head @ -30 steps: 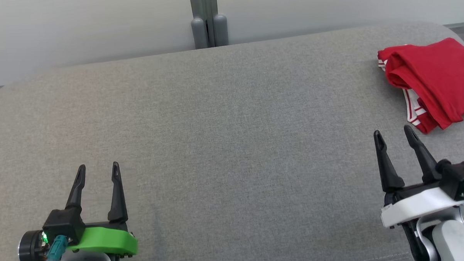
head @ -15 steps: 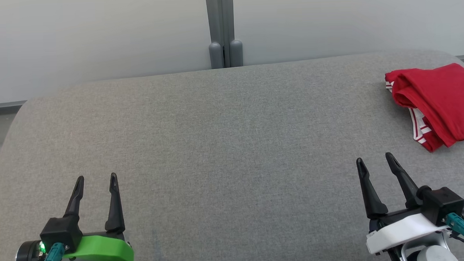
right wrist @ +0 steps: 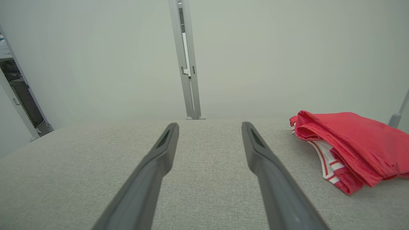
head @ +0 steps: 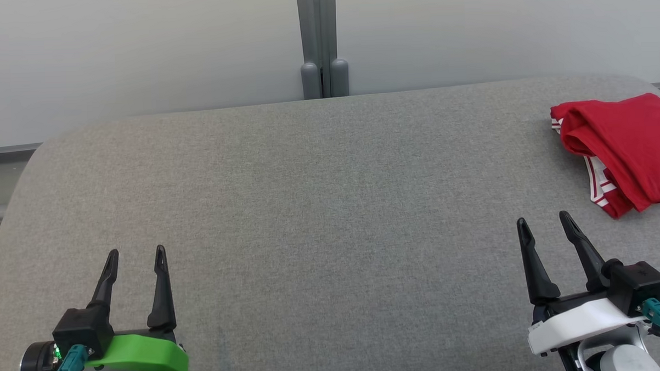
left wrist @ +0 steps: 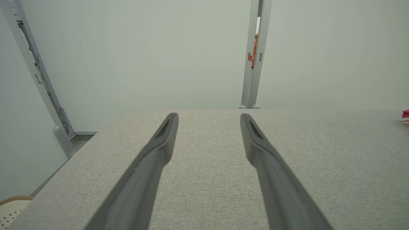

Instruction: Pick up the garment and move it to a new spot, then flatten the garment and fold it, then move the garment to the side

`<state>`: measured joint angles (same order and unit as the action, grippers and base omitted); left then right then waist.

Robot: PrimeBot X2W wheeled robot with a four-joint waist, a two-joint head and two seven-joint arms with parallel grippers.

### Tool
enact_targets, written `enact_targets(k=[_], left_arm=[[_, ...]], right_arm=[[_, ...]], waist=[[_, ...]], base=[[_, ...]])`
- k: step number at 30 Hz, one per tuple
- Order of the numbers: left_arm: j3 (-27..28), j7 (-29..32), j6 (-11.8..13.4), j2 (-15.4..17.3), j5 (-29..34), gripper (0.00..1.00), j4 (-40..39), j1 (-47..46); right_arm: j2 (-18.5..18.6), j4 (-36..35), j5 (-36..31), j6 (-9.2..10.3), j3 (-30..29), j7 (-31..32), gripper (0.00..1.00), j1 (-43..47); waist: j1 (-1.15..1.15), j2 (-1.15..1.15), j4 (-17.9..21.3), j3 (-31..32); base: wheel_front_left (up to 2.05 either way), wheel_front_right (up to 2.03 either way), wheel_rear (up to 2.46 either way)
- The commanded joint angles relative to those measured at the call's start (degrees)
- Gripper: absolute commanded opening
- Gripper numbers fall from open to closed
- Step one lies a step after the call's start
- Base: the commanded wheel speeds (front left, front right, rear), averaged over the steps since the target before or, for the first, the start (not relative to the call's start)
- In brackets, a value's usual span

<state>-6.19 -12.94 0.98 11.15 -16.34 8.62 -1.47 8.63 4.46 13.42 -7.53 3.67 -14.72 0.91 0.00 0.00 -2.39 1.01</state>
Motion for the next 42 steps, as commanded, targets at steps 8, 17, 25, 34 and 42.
enact_targets(k=[8, 17, 25, 34, 42], left_arm=[[-0.4, 0.2, -0.3, 0.7, -0.6, 1.00, -0.5, 0.8], [-0.6, 0.4, 0.2, 1.0, -1.0, 1.00, -0.6, 0.8], [-1.3, 0.4, 0.0, -0.4, -1.3, 0.00, 1.7, 0.9], [0.5, 2.8, -1.0, -1.3, -10.2, 0.00, 2.3, 0.1], [1.9, 4.6, -1.9, -2.1, -17.6, 0.00, 2.5, -0.5]], right_arm=[[0.3, 0.4, -0.2, 0.08, -0.4, 0.0, 1.00, -0.5], [0.0, 0.5, -0.5, 0.08, -0.5, 0.2, 1.00, -0.6], [-0.9, 2.6, 0.5, 0.00, -0.2, 0.2, 0.00, 1.2], [-1.2, 3.4, 10.2, 0.01, -1.1, 2.4, 0.00, 0.2], [-1.5, 4.0, 18.1, 0.01, -1.9, 4.3, 0.00, -0.7]], waist=[[0.00, 0.00, 0.3, 0.2], [0.00, 0.00, 0.1, 0.2], [0.00, 0.00, 0.1, 0.3], [0.00, 0.00, 0.2, 0.2], [0.00, 0.00, 0.4, 0.1]], base=[[0.00, 0.00, 0.00], [0.00, 0.00, 0.00], [0.00, 0.00, 0.00], [0.00, 0.00, 0.00], [0.00, 0.00, 0.00]])
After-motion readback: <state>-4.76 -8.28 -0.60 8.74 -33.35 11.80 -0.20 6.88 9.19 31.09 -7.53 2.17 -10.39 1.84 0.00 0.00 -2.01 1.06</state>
